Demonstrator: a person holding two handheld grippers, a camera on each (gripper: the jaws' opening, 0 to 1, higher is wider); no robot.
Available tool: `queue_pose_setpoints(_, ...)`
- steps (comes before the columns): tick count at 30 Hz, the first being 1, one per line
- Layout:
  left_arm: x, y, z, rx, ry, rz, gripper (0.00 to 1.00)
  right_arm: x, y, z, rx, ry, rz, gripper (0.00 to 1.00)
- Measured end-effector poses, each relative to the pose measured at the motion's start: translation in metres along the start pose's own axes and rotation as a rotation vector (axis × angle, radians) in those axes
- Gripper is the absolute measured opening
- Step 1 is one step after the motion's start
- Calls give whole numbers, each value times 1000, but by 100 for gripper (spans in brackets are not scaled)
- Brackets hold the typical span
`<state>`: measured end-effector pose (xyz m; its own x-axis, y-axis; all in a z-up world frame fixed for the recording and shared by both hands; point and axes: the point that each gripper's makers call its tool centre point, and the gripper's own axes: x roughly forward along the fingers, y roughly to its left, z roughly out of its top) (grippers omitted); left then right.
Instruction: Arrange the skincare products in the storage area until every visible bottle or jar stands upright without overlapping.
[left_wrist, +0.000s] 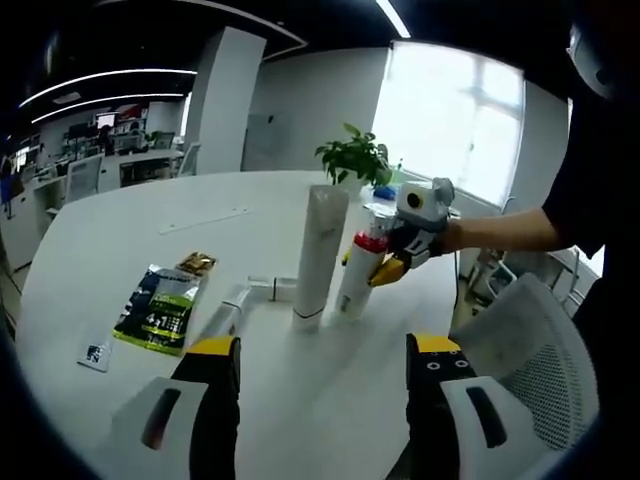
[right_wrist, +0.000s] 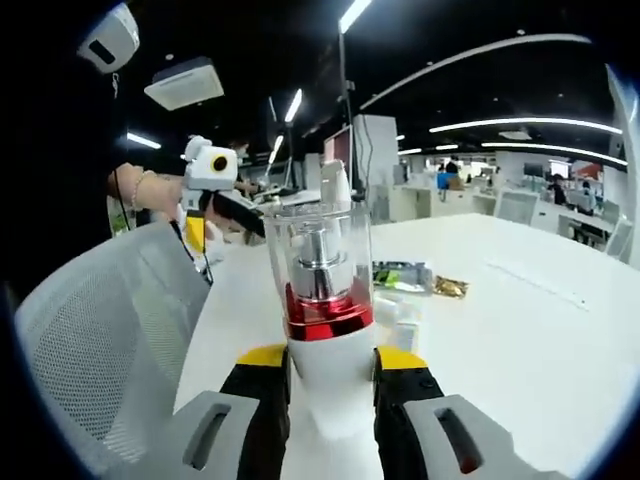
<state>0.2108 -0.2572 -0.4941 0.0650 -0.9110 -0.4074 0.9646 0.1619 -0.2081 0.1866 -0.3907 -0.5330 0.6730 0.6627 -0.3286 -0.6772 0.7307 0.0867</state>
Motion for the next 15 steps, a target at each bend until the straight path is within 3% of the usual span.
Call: queue_pose_setpoints(15, -2, 4, -1, -8, 2, 4, 60, 10, -8, 2, -26, 3, 4, 20)
